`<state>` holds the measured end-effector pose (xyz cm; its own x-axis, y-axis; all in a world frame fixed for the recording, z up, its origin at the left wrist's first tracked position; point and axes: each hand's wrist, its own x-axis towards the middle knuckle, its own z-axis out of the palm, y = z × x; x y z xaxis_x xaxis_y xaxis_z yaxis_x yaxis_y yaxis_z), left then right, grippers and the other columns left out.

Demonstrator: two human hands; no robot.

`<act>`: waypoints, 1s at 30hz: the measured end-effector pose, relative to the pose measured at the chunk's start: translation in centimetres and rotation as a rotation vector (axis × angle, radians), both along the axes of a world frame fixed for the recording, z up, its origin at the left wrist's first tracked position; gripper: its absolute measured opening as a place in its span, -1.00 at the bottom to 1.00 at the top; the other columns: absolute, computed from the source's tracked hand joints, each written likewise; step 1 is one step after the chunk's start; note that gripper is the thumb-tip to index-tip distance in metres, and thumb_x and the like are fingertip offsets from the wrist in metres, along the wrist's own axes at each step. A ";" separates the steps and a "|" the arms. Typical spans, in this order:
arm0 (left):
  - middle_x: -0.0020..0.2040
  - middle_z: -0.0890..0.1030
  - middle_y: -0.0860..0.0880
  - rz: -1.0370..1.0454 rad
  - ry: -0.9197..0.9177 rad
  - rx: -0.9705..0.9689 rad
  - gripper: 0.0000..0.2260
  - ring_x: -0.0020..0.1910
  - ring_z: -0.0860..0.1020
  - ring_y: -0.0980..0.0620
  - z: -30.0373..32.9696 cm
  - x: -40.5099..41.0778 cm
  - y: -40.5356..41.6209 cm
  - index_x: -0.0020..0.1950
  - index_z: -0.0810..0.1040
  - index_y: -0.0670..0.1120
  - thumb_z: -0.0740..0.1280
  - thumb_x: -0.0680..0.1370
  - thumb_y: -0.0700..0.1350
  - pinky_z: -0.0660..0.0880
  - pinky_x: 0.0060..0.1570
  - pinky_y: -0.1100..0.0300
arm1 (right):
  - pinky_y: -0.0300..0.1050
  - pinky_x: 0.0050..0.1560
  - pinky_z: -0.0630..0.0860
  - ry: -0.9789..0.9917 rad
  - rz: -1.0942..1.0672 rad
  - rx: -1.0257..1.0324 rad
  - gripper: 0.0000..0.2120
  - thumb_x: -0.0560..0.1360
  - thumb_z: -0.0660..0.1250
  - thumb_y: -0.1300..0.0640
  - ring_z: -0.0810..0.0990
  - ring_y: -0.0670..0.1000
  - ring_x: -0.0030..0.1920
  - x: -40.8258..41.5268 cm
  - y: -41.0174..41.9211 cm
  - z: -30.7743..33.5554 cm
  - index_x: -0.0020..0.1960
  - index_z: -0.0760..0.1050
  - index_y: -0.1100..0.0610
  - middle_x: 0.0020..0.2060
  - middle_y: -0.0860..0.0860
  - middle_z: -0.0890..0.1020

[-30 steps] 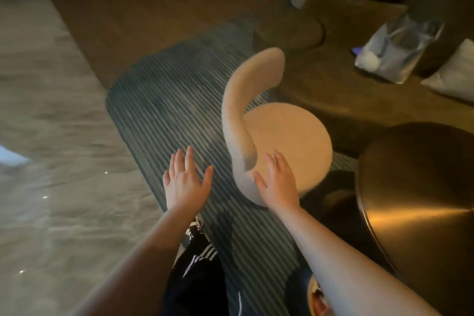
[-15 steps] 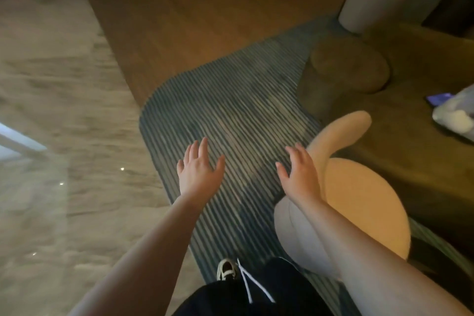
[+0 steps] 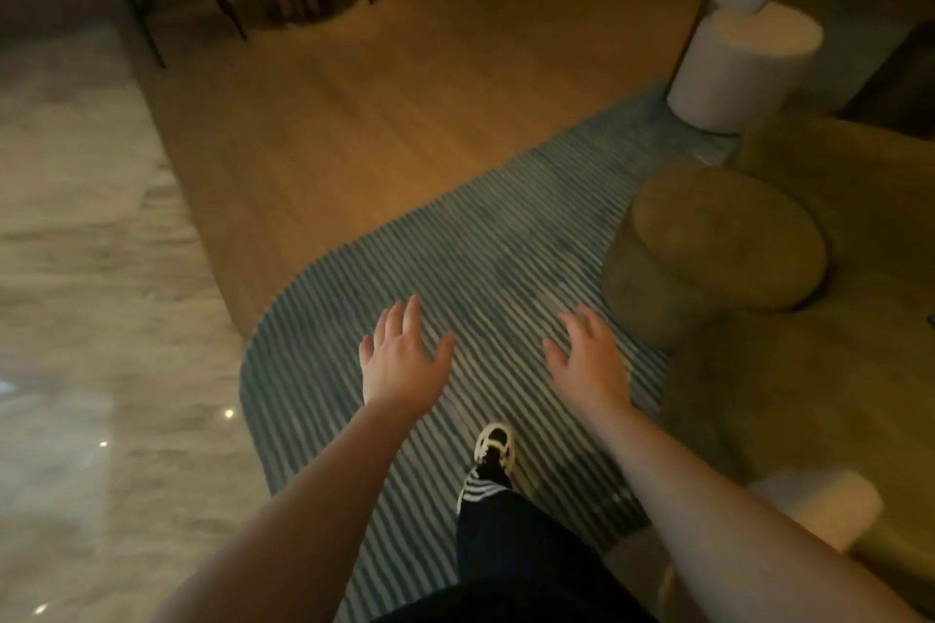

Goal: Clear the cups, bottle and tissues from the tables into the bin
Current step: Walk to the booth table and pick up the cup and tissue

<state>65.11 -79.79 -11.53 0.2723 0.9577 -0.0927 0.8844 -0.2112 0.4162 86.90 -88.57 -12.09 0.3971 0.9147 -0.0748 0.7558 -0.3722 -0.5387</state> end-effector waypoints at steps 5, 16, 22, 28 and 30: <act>0.53 0.14 -0.03 -0.030 0.031 0.033 -0.33 0.50 0.06 -0.02 2.2 7.4 17.1 0.54 0.02 -0.01 0.00 0.53 0.31 0.05 0.43 -0.08 | 0.07 0.39 0.26 -0.034 0.001 0.008 -0.54 0.59 0.17 -0.05 0.16 0.10 0.47 7.4 16.9 2.8 0.42 0.30 0.12 0.49 0.09 0.19; 0.50 0.22 -0.07 -0.083 -0.028 0.098 -0.33 0.47 0.16 -0.07 2.6 23.4 49.0 0.51 0.08 -0.02 -0.03 0.51 0.32 0.16 0.38 -0.16 | 0.08 0.41 0.24 -0.041 -0.063 -0.015 -0.54 0.59 0.15 -0.09 0.11 0.07 0.49 22.0 47.6 3.8 0.44 0.26 0.06 0.50 0.04 0.17; 0.50 0.22 -0.07 -0.168 -0.012 0.124 -0.37 0.48 0.14 -0.04 2.1 33.3 71.2 0.52 0.11 -0.03 0.07 0.54 0.26 0.15 0.36 -0.11 | 0.07 0.42 0.21 -0.038 -0.156 -0.013 -0.54 0.59 0.15 -0.07 0.17 0.08 0.46 31.7 67.7 3.3 0.43 0.26 0.08 0.46 0.06 0.26; 0.51 0.21 -0.07 -0.258 0.002 0.109 -0.37 0.48 0.12 -0.02 4.2 43.5 88.0 0.52 0.09 -0.02 0.08 0.54 0.25 0.12 0.39 -0.08 | 0.06 0.40 0.23 -0.040 -0.295 -0.025 -0.54 0.59 0.18 -0.03 0.21 0.09 0.45 40.7 82.7 5.5 0.43 0.28 0.11 0.44 0.08 0.29; 0.50 0.21 -0.07 -0.283 -0.009 0.101 -0.37 0.48 0.12 -0.02 4.5 47.4 92.6 0.52 0.09 -0.02 0.07 0.53 0.25 0.12 0.39 -0.09 | 0.05 0.40 0.23 -0.045 -0.316 -0.021 -0.55 0.59 0.19 -0.02 0.23 0.09 0.43 44.1 86.6 5.9 0.43 0.29 0.12 0.43 0.09 0.31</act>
